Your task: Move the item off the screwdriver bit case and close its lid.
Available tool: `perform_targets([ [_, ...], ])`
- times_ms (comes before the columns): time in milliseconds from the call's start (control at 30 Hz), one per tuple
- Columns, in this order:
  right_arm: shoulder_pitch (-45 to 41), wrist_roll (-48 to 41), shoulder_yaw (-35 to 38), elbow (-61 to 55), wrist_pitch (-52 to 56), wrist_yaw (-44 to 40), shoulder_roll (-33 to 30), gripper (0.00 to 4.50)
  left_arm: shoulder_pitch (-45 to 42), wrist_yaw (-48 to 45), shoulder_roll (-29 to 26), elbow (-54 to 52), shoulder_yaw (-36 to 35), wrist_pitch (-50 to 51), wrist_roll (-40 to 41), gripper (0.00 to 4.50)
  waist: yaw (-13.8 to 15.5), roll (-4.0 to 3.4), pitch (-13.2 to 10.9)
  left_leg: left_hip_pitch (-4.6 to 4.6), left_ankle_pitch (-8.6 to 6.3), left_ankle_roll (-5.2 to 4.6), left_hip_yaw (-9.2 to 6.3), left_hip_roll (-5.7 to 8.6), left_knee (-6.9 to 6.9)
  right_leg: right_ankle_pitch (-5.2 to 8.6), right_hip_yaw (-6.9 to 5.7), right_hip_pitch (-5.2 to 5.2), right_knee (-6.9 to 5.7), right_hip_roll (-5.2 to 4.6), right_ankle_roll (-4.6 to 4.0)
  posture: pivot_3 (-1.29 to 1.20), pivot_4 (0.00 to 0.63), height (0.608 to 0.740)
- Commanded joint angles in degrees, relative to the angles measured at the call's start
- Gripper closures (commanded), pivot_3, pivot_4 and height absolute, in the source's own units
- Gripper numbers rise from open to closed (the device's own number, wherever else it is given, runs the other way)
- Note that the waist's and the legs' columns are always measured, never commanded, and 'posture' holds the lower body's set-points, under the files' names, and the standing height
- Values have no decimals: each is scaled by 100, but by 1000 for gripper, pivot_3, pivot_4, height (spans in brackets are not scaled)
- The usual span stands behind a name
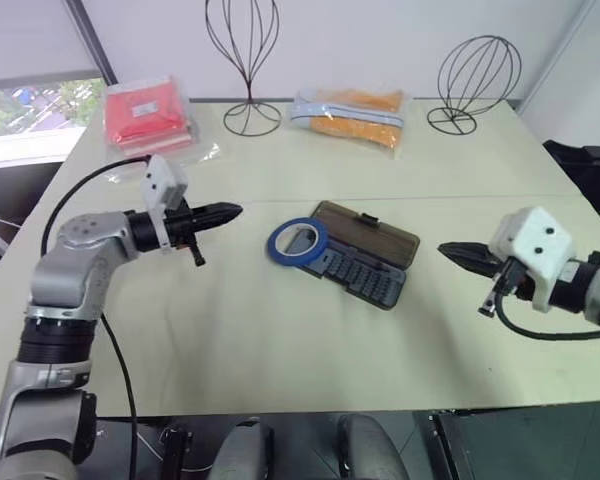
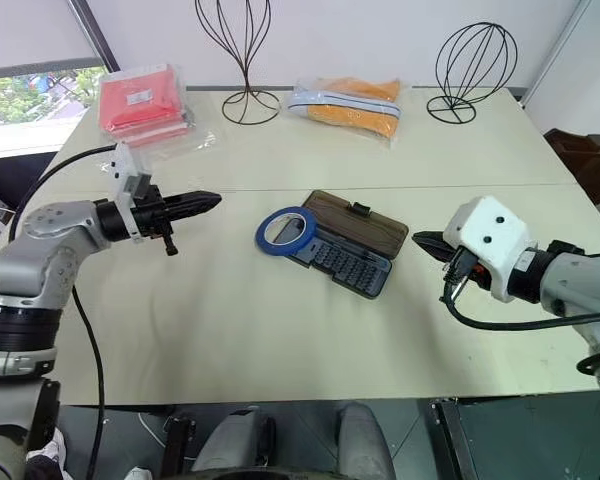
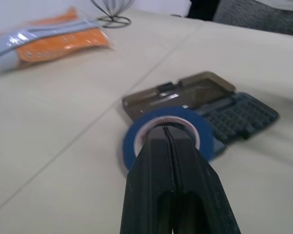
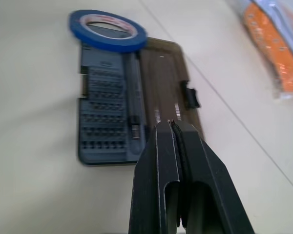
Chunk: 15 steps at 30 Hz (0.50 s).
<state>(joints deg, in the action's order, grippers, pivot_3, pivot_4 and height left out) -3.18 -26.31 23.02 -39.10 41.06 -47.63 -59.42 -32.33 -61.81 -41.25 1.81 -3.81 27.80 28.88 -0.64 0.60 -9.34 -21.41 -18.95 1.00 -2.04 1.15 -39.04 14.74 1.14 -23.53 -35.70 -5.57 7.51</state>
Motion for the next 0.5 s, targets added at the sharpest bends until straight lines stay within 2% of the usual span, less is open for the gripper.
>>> perform_targets([
  [33, -136, -129, 77, -197, 7, -5, -62, 4487, -18, -98, -97, -224, -57, -102, -5, 4500, 8, 0, 0, 0, 0, 0, 0, 0, 0, 0, 0, 0, 0, 0, 0, 0, 150, 740],
  [500, -185, -118, -138, -223, -32, 195, 15, 4487, 1, 69, 1, -391, -9, 53, -5, 4500, 7, 2, -1, -2, 0, 0, 0, -1, -1, 0, 1, -1, 1, -1, 0, 0, 150, 740],
])
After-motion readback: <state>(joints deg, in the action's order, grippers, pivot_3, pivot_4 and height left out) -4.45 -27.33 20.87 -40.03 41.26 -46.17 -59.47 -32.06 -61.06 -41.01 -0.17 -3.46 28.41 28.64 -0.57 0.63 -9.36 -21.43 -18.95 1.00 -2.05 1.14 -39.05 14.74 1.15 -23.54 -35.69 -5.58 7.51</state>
